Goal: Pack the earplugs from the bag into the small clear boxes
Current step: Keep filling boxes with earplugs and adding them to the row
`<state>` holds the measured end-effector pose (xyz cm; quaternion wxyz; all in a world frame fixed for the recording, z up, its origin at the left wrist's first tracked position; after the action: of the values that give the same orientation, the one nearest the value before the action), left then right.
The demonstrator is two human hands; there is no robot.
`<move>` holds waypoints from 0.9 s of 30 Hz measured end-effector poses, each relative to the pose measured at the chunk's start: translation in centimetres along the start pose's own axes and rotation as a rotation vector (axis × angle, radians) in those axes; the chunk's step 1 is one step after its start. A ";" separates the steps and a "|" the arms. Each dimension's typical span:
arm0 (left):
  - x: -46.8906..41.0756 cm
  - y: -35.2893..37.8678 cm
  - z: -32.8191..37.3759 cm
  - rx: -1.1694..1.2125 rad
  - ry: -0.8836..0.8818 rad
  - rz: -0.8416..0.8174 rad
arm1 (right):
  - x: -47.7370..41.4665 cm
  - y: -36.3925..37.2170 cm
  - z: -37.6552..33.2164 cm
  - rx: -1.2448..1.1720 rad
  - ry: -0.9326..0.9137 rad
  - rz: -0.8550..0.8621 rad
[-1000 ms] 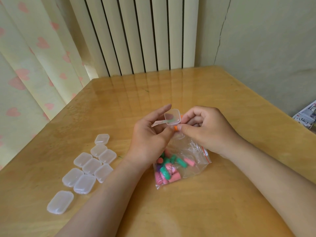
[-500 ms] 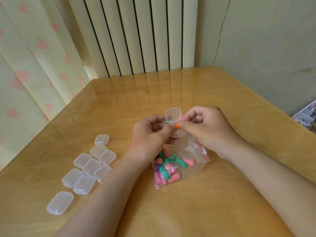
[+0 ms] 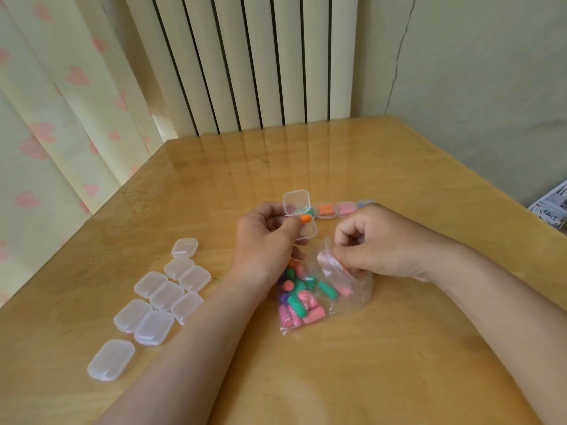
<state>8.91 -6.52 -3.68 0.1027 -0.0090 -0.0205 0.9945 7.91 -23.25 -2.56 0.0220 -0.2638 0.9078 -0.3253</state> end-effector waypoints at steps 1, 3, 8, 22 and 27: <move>-0.1 -0.1 0.0 0.011 0.002 0.008 | 0.0 0.1 0.1 -0.008 0.023 -0.019; -0.2 -0.3 0.1 0.013 0.027 0.044 | 0.1 0.3 0.1 -0.027 0.070 -0.059; -0.6 -1.6 0.0 -0.127 0.136 0.202 | -0.2 0.3 0.2 -0.032 0.070 -0.013; -0.4 -2.7 -0.3 -0.414 -0.005 0.291 | -0.2 0.5 0.3 -0.062 0.038 -0.063; -0.4 -2.2 -0.4 -0.409 -0.027 0.239 | -0.7 1.7 0.3 -0.012 -0.003 -0.099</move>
<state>9.77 -4.40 -3.95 -0.0198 -0.0187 -0.2216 0.9748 7.76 -21.97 -3.86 0.0057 -0.3092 0.8955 -0.3201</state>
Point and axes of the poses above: each hand's wrist, its own x-axis away from the middle knuckle, its own y-axis out of the palm, z = x × y, the point moved 4 cm from there along -x, towards the middle knuckle, and after that the axes turned 15 degrees about -z, right-handed, at the moved point
